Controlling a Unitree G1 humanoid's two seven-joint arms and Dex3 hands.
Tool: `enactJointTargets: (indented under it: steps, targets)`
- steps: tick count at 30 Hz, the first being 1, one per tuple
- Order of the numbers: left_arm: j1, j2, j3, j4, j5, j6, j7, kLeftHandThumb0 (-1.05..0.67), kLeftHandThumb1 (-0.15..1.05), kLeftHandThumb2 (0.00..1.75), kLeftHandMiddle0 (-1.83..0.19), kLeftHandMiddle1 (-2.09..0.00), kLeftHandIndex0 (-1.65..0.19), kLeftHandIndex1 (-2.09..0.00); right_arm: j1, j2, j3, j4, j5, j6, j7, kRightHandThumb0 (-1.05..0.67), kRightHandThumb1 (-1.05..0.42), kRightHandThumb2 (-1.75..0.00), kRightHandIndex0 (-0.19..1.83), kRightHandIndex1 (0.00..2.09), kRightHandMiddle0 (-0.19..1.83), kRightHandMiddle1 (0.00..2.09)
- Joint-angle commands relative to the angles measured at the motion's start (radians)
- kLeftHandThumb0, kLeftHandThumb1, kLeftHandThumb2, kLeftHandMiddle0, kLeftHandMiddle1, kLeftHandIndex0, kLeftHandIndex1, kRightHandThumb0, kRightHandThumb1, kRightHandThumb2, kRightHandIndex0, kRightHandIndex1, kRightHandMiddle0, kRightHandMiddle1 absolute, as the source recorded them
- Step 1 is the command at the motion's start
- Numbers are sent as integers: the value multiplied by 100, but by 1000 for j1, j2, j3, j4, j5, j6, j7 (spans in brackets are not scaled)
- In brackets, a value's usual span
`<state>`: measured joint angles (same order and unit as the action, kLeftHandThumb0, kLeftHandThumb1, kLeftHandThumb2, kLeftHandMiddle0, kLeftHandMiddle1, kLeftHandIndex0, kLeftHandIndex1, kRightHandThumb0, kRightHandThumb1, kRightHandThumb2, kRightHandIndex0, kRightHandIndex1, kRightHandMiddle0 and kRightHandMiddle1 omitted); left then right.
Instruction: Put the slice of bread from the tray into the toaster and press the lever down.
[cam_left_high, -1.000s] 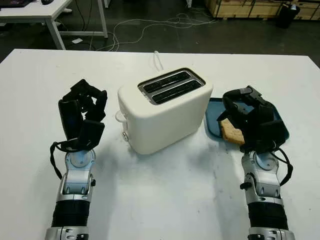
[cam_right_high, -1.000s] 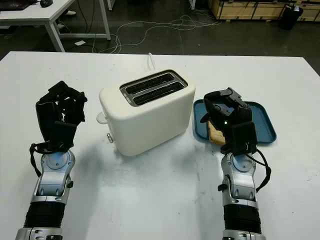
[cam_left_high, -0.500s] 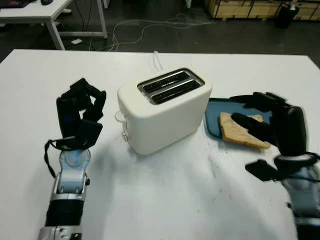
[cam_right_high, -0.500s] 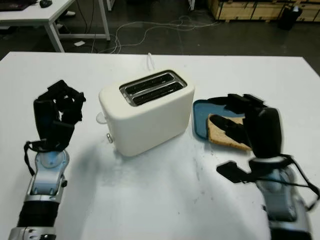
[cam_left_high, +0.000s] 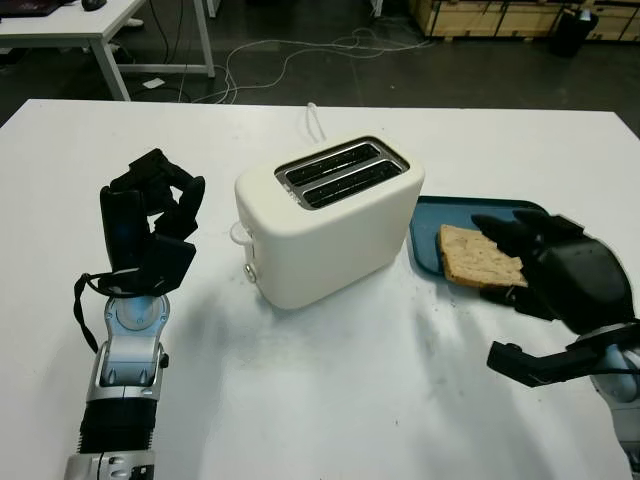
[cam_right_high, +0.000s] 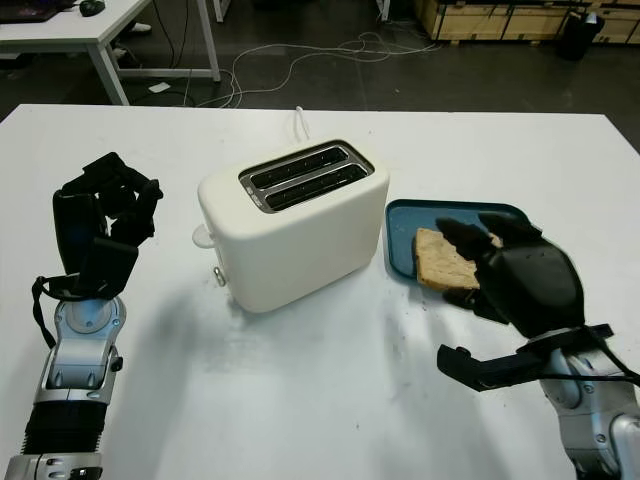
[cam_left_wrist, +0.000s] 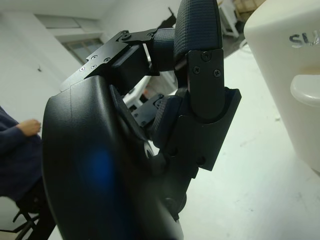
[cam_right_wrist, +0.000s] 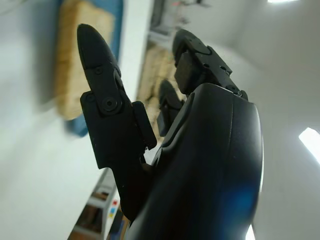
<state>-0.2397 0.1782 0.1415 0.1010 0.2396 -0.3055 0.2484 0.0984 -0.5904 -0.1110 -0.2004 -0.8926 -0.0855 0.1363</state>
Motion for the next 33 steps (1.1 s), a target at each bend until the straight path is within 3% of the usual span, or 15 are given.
enactJointTargets:
  steps: [1, 12, 17, 23, 27, 33]
  targets:
    - [-7, 1, -5, -1, 8, -5, 9, -80, 83, 55, -121, -161, -96, -147, -22, -18, 27, 36, -15, 19, 0, -80, -81, 0, 12, 0, 15, 0]
    - [-6, -1, -4, -7, 3, 2, 3, -80, 83, 55, -122, -162, -97, -147, -110, -40, 117, 245, 20, 20, -41, -78, -81, 0, 8, 0, 11, 1]
    - [-6, 2, -7, -3, 10, -5, 5, -81, 84, 55, -122, -162, -97, -147, -150, -27, 152, 377, 32, -22, -185, -65, -81, 0, 17, 6, 19, 4]
    - [-5, 2, -10, -5, 9, -9, 3, -80, 84, 54, -122, -161, -97, -147, -220, -45, 238, 509, -21, -32, -339, -48, -90, -2, 29, 17, 31, 7]
    - [-4, 1, -10, -6, 2, -13, -1, -81, 84, 53, -123, -161, -97, -147, -262, -57, 284, 597, -35, -68, -469, -39, -92, -8, 22, 71, 46, 7]
    - [-3, -2, -10, -10, -1, -9, -1, -81, 84, 52, -122, -161, -97, -146, -327, -75, 356, 721, -49, -111, -611, -36, -92, -15, 24, 107, 59, 13]
